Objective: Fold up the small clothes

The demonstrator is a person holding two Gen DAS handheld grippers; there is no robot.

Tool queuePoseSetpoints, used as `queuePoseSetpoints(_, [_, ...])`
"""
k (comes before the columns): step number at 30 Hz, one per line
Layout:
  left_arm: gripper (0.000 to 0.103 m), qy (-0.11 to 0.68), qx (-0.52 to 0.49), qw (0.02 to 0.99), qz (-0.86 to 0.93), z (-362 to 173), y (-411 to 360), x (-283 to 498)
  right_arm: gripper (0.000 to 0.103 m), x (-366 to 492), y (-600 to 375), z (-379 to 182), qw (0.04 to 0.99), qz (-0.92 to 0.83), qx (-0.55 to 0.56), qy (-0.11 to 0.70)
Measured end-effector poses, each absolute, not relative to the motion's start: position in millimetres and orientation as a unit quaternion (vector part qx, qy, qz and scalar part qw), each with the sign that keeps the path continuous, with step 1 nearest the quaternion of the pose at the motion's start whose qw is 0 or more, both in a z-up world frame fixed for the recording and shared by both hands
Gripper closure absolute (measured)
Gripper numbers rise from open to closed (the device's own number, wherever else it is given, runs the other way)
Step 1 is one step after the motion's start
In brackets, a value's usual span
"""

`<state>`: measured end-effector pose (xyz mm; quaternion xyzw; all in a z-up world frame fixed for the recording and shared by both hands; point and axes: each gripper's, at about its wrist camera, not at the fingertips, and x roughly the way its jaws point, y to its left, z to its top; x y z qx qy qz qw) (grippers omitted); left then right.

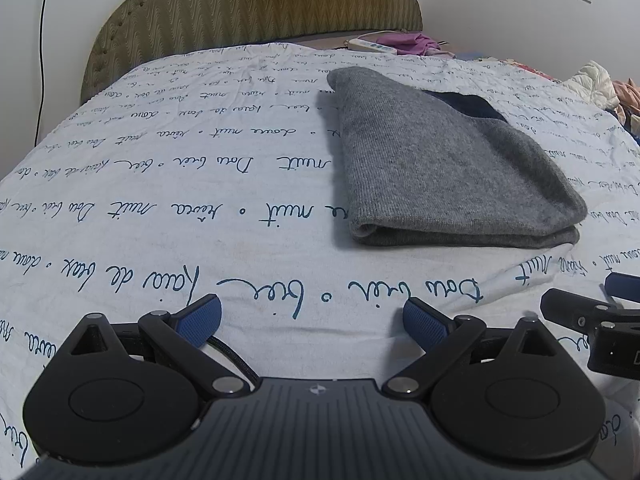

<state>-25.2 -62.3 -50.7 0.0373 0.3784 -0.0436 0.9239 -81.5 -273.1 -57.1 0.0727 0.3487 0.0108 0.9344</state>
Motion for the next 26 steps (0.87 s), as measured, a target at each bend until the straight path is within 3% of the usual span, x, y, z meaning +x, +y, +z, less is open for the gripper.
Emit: queuePoseSetpoints(26, [0.001,0.347,0.040,0.935,-0.060,-32,-55,-38,0.008,-86,-277,-51,0.938,0.004,0.066,0.340])
